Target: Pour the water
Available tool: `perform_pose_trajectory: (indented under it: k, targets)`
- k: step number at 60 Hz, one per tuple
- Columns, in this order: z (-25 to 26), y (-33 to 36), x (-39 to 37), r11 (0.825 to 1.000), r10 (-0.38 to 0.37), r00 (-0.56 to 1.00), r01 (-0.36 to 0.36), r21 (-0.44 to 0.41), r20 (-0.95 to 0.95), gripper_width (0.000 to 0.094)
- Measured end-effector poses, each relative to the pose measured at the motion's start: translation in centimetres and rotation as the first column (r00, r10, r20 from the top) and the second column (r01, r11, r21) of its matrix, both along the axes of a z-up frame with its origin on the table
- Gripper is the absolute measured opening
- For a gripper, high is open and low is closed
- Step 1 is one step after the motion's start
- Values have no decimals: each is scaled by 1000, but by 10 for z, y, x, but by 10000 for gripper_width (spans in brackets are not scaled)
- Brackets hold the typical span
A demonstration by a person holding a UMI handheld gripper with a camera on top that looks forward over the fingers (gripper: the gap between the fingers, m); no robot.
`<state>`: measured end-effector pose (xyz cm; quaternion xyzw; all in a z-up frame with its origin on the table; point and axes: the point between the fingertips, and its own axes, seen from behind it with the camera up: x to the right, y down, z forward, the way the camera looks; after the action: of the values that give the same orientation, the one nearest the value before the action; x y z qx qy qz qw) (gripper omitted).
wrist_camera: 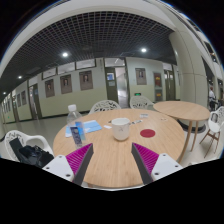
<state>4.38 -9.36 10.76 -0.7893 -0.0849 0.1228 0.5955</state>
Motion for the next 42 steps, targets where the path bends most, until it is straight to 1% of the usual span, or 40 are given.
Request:
perform_pose_trajectory:
  k: [4, 5, 7, 8, 9, 10, 11, 16, 17, 18, 19, 24, 25, 28, 30, 33, 34, 38, 42]
  targets:
    - [9, -7, -9, 999, 26, 999, -26, 19, 19, 831]
    - [17, -7, -28, 999, 29, 999, -29, 20, 24, 830]
    - [17, -3, -33, 999, 39, 999, -40, 27, 32, 831]
    - [8, 1, -18, 998, 48, 998, -49, 31, 35, 832]
    - [16, 1, -39, 998, 51, 998, -52, 31, 40, 831]
    - [11, 5, -44, 998, 56, 998, -57, 34, 41, 830]
    - [22, 3, -57, 998, 62, 997, -64, 29, 44, 831]
    - [21, 12, -86, 994, 106, 994, -106, 24, 32, 831]
    - [10, 18, -86, 993, 116, 993, -117, 27, 27, 832]
    - [13, 17, -89, 991, 127, 992, -128, 26, 23, 832]
    - [20, 21, -114, 991, 135, 991, -135, 22, 21, 831]
    - [11, 36, -140, 985, 172, 985, -172, 22, 8, 828]
    - [15, 45, -156, 985, 172, 985, -172, 22, 9, 827]
    - [10, 58, -174, 984, 177, 984, -177, 26, 11, 826]
    - [3, 69, -184, 985, 173, 985, -173, 19, 16, 825]
    - [-9, 81, -182, 990, 144, 989, -144, 8, 32, 823]
    - [-13, 100, -192, 992, 128, 991, -128, 11, 36, 821]
    - [-19, 123, -194, 997, 63, 996, -66, 39, 61, 820]
    - [-30, 143, -199, 998, 34, 995, -39, 54, 98, 780]
